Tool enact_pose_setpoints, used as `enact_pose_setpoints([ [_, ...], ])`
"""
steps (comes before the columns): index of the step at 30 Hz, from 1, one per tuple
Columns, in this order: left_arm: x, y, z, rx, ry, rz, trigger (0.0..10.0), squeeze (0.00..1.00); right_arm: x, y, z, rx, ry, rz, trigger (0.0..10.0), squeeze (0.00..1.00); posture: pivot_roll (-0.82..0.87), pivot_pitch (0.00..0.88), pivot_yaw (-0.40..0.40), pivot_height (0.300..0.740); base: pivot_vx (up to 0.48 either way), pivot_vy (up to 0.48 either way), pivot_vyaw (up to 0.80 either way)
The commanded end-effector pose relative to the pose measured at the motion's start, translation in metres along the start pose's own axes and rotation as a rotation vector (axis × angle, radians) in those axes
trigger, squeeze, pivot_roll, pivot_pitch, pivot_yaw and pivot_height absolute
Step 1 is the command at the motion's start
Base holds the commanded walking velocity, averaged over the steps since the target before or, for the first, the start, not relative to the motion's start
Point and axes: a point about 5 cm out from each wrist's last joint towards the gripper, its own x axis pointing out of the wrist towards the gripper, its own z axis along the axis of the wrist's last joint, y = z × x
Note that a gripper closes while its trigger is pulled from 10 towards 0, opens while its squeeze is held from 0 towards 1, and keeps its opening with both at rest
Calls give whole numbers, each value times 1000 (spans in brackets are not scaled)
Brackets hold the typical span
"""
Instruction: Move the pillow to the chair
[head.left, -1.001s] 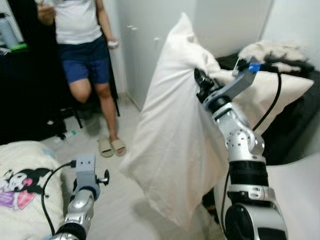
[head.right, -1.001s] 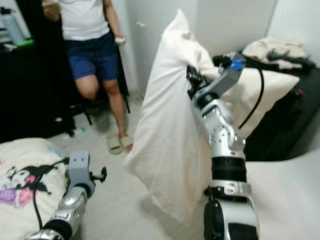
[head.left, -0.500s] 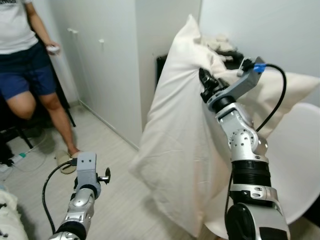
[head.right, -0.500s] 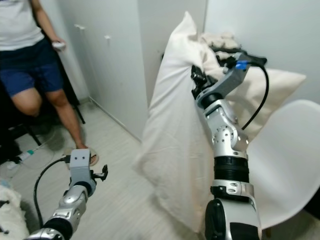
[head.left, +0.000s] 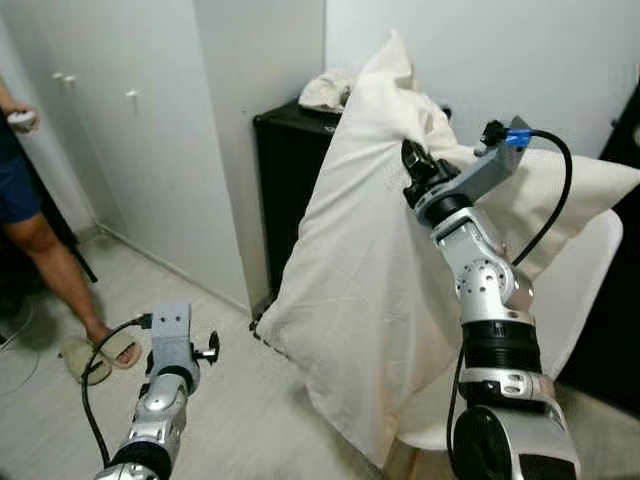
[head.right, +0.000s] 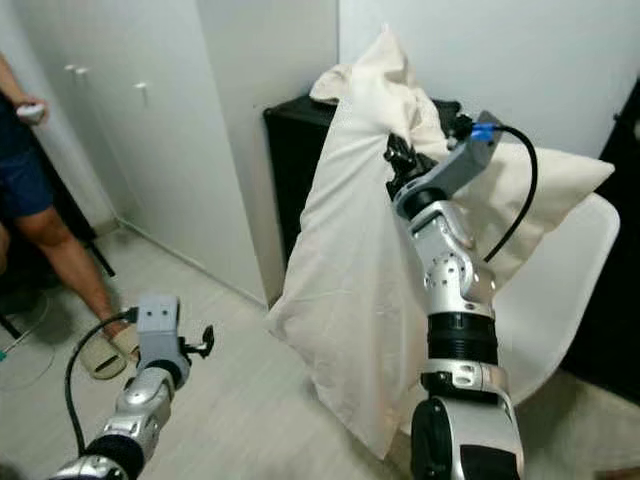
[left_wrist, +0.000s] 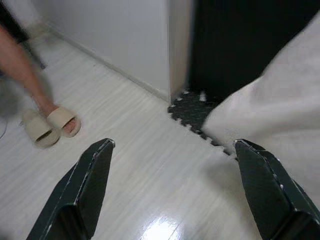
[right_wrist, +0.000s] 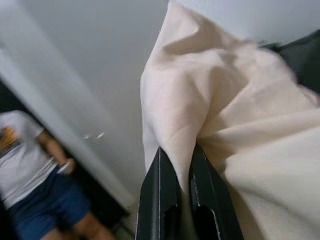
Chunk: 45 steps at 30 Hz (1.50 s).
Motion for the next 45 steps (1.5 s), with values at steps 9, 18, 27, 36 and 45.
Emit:
enact_pose_setpoints([
  [9,0,1,2,6,-12,-6,10000,0,4,11,20,-21,-95,39,10000,0,-216,0,39,740,0,0,-763],
  [18,1,-1,3,1,-16,-8,10000,0,5,13,18,-20,-86,49,10000,0,-215,0,36,740,0,0,-763],
  [27,1,-1,3,2,-16,-8,10000,0,5,19,16,-7,-78,101,10000,0,-218,0,37,740,0,0,-763],
  [36,1,0,5,12,-29,10,10000,0,3,44,-4,-29,20,268,10000,0,-214,0,29,740,0,0,-574],
  [45,0,8,9,38,-74,65,10000,0,1,55,-28,-44,91,303,10000,0,-199,0,22,740,54,0,0],
])
